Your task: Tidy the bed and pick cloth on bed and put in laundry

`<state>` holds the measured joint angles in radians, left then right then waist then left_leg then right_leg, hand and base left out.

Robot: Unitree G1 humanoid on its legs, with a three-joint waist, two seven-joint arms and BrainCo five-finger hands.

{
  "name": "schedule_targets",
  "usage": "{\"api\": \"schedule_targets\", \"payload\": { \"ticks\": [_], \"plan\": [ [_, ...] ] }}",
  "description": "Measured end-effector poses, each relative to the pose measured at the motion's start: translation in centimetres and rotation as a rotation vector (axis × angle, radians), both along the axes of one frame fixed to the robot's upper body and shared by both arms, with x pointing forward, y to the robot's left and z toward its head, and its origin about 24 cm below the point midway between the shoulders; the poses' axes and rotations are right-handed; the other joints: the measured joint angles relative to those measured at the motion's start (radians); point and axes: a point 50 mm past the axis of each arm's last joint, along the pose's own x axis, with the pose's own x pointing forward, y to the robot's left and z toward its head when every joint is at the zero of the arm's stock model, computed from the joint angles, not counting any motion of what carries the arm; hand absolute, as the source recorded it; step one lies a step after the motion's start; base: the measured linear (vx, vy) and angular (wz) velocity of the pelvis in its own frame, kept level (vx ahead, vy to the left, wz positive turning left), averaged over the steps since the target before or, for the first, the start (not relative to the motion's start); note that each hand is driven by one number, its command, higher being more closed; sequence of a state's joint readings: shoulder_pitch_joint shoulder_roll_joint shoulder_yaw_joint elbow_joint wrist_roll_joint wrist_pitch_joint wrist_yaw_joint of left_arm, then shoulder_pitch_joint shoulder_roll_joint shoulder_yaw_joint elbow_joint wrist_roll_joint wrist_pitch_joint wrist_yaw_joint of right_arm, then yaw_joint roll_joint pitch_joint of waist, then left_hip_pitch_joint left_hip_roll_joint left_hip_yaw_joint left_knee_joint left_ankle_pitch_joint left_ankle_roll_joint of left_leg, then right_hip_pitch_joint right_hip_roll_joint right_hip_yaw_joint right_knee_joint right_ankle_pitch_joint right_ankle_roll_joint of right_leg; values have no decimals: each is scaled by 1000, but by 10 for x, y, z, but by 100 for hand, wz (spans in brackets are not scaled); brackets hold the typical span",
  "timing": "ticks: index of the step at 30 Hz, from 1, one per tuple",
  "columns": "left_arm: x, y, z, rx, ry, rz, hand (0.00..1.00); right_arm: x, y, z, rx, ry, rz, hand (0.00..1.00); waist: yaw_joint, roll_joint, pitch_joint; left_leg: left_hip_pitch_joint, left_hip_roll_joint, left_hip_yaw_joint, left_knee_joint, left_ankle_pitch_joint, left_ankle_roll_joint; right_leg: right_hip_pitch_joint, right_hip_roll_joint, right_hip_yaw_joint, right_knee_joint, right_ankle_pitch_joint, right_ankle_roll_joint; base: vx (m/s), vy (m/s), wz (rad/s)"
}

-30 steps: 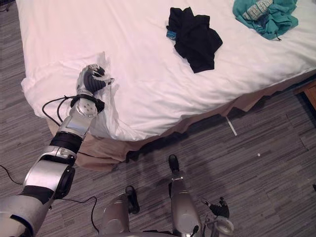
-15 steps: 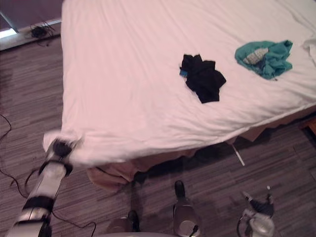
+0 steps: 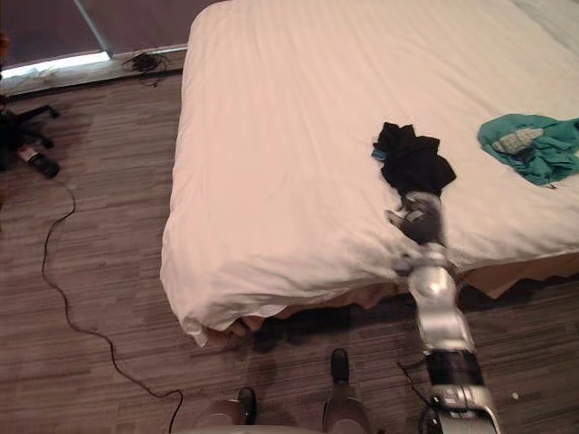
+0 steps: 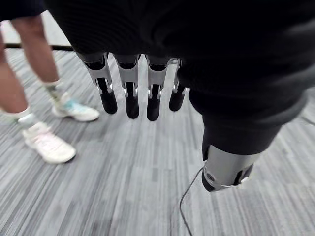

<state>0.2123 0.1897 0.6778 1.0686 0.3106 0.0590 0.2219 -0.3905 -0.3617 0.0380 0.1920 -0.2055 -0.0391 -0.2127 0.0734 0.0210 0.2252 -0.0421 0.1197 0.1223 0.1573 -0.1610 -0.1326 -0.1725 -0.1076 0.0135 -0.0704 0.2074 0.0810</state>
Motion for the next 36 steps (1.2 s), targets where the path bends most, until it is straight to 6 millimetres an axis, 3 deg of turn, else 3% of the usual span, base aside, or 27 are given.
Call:
{"api": "schedule_targets", "payload": {
  "ticks": [1,3,5,7,10,11,14,18,22,23,24,25,26,27,29,31,33,36],
  "plan": [
    [4,-7,-3,-19,-8,-13,0,8,13,11,-7,-31,45,100,-1,-2,21,-22,0,-12,17,0,0,-10,-2,-11,4,0,0,-111,-14,32],
    [31,-25,-8,-47,-67,-72,0,29,40,46,-30,-112,128,100,1,-4,103,-93,2,-42,77,-1,-1,-63,-3,-31,44,-1,-1,-163,-33,40],
    [78,-39,-4,-42,-179,-173,0,49,55,78,-44,-158,160,100,7,12,199,-198,4,-83,164,-1,-1,-142,-5,-56,111,-4,-6,-209,-39,41],
    [112,-51,2,-37,-259,-267,0,59,54,82,-46,-134,140,100,26,36,232,-277,6,-108,214,-7,-3,-199,-5,-78,142,-10,-7,-172,-26,33],
    [162,-72,15,-29,-365,-410,0,69,47,62,-7,-57,76,100,49,65,257,-380,4,-149,263,-7,-3,-269,-8,-109,171,-9,-7,-116,-7,34],
    [178,-82,20,-30,-406,-466,0,71,54,73,33,-102,86,100,44,64,268,-401,2,-154,274,-7,-3,-284,-12,-115,182,-9,-8,-72,16,17],
    [200,-102,28,-43,-466,-562,0,74,57,69,78,-74,92,100,44,65,269,-400,0,-152,274,-7,-3,-288,-16,-116,191,-12,-8,-30,11,4],
    [215,-111,37,-18,-508,-616,0,70,82,57,133,-50,176,100,37,65,269,-373,2,-146,234,3,-6,-285,-15,-110,188,-17,-15,0,-25,-6],
    [216,-114,37,-2,-504,-647,0,48,139,33,135,29,446,100,21,64,269,-287,12,-143,136,35,-24,-237,-7,-108,160,-17,-25,76,-47,-7],
    [216,-115,38,7,-498,-670,0,28,168,8,161,141,623,100,19,63,268,-244,24,-143,103,44,-33,-201,5,-117,144,-20,-31,138,-72,-4],
    [217,-115,38,10,-498,-680,0,19,180,-4,171,194,688,100,19,63,268,-225,30,-144,89,47,-38,-184,11,-121,138,-22,-34,150,-75,-1],
    [218,-115,39,18,-496,-695,0,-3,204,-28,232,315,821,100,22,55,263,-194,42,-144,64,49,-42,-162,22,-124,133,-31,-43,101,-48,0],
    [217,-115,39,20,-494,-698,0,-12,214,-36,256,357,871,100,22,50,256,-187,45,-144,53,50,-43,-159,25,-125,133,-34,-45,154,-51,2],
    [217,-115,38,27,-483,-713,0,-41,238,-48,358,442,1015,100,19,31,235,-168,50,-142,22,67,-43,-155,31,-130,132,-38,-49,131,-30,3],
    [215,-116,37,17,-473,-727,0,-50,242,-39,463,433,1083,100,16,18,222,-140,50,-141,-3,82,-44,-136,36,-131,130,-38,-51,121,-18,5],
    [210,-115,34,10,-456,-726,0,-47,236,-25,549,379,1091,100,11,3,192,-128,50,-133,-8,82,-44,-126,35,-128,125,-38,-51,78,23,-2],
    [203,-113,30,9,-431,-728,0,-33,219,-2,680,248,1042,100,-4,-17,164,-121,44,-121,-10,82,-44,-123,29,-118,121,-36,-48,61,63,-9],
    [205,-115,30,8,-429,-741,0,-13,187,18,749,108,914,100,-8,-18,163,-130,33,-98,9,76,-35,-137,21,-93,122,-27,-37,-28,56,-15]
  ]
}}
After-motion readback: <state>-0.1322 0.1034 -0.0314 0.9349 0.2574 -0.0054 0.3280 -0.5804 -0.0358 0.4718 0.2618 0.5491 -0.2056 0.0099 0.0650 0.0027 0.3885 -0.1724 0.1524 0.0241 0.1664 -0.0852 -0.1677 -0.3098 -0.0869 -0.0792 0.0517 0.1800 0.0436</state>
